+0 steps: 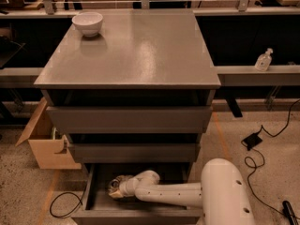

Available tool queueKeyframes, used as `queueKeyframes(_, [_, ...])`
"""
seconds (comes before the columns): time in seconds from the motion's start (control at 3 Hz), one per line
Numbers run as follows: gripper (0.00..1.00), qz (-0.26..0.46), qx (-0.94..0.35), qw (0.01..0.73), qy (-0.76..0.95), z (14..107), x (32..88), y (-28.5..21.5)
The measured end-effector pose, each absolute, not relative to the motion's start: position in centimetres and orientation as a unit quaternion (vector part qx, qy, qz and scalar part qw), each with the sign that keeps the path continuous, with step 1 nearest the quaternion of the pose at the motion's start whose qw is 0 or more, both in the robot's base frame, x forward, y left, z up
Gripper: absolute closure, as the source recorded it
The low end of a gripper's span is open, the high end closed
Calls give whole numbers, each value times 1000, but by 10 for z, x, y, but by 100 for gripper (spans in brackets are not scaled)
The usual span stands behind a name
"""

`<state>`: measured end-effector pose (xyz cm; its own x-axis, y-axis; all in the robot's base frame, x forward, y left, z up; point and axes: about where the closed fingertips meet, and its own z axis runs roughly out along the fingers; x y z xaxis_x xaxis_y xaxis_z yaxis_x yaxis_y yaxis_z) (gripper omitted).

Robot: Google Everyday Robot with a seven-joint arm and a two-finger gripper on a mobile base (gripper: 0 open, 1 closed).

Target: Place 7up can into bottom drawer

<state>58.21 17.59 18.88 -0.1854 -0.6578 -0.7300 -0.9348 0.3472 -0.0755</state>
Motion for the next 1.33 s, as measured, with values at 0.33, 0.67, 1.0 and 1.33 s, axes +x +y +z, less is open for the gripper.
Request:
queueKeyframes(0.33, [0,200,-536,347,743,188,581,177])
queueKeyframes(0.67, [0,201,-532,351,744,191,580,173])
queueKeyframes(1.0, [0,201,-507,362,756,197,580,149])
queueKeyframes(1.33, [0,190,-467,377,777,202,583,111])
